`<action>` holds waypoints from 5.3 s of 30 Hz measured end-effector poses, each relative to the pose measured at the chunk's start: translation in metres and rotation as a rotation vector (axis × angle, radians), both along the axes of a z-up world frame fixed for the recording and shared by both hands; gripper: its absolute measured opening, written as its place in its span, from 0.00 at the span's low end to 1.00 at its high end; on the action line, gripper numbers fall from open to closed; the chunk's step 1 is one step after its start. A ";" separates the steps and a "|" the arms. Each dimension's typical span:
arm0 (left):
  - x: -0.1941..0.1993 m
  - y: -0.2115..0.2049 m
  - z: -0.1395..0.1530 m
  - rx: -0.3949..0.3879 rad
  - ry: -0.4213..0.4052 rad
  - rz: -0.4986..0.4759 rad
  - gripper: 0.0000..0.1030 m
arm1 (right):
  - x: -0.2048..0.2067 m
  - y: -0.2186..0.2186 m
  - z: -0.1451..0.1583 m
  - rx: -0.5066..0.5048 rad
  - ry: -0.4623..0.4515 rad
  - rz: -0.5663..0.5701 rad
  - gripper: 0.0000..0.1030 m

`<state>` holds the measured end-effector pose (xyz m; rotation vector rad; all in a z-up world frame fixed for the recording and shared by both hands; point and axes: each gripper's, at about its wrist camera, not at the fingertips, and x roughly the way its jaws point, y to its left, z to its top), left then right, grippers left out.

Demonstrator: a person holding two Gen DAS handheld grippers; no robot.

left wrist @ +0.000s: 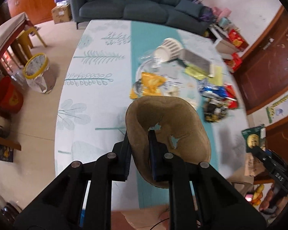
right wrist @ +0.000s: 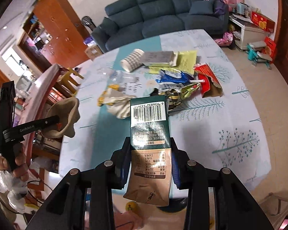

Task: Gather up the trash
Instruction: 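Grasp the brown pulp cup holder with the left tool while the right tool grasps the green-brown bag, then carry the cup holder and bag over the bin and open both tools, then move both open tools back over the table, then grasp the white tissue with the left tool while the right tool grasps the gold wrapper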

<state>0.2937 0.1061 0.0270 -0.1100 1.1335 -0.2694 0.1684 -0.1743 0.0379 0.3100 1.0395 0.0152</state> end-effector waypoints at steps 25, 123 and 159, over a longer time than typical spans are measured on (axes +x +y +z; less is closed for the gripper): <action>-0.202 -0.100 0.020 0.035 0.009 -0.326 0.13 | -0.170 0.017 0.022 0.045 0.017 0.128 0.34; -0.232 -0.093 -0.038 0.132 -0.129 -0.211 0.48 | -0.195 0.035 -0.096 0.119 0.189 -0.012 0.55; 0.083 -0.112 -0.025 0.009 -0.044 0.023 0.95 | 0.109 -0.065 -0.068 0.056 0.047 -0.157 0.55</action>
